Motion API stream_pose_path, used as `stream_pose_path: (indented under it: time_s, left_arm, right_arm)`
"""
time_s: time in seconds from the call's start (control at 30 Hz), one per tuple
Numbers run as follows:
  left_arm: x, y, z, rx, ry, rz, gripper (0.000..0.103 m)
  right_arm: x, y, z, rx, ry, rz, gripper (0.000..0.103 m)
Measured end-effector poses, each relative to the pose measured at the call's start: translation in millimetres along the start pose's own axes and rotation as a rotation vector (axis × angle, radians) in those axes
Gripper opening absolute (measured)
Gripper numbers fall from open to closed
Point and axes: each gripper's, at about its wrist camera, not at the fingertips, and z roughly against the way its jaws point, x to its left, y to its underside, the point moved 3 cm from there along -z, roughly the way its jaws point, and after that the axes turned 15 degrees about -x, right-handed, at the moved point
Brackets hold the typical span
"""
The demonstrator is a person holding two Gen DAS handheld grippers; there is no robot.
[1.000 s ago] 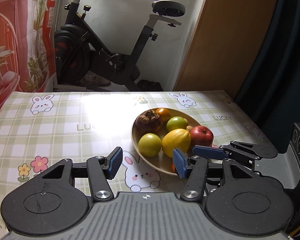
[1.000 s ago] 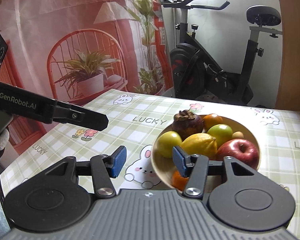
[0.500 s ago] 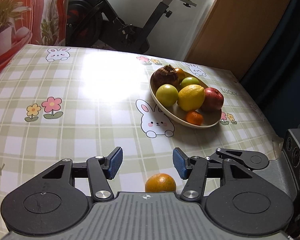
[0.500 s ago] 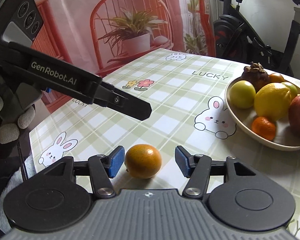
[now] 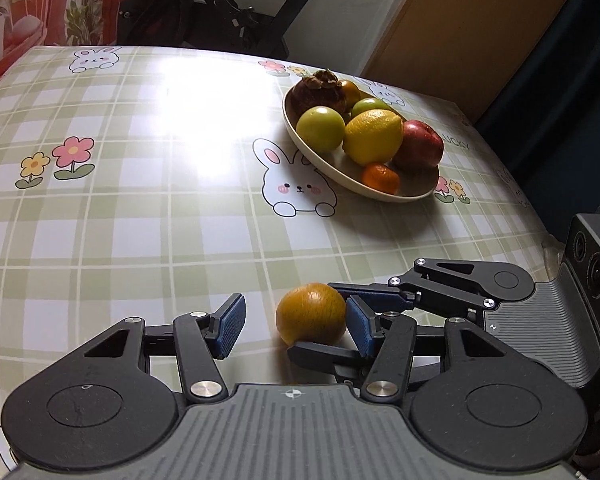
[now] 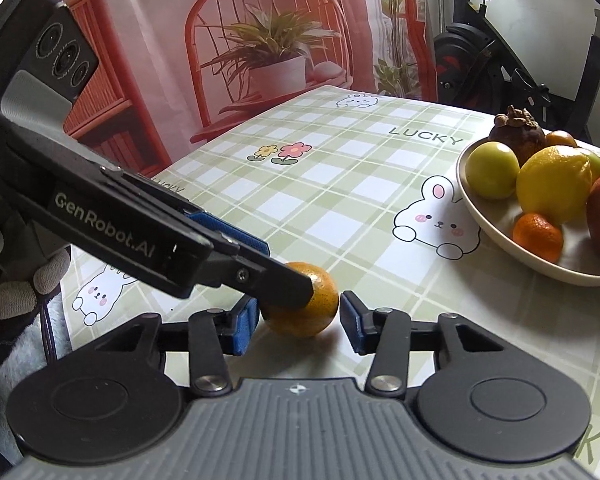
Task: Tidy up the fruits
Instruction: 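Move the left tool to the dark orange on the table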
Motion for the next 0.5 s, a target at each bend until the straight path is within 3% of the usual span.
stream_pose_path:
  time_s: [0.3,0.5]
  left_arm:
    - [-2.3,5.9,-5.5,0.017,0.016,0.011,0.057]
    - [-3.9,5.8,-5.6,0.015,0.030,0.017,0.050]
  right_arm:
    - [-1.7,2.8,3.4,-0.004,0.003,-0.001,0.047]
    - [-2.0,3.8,4.4,-0.004,0.005,0.004,0.047]
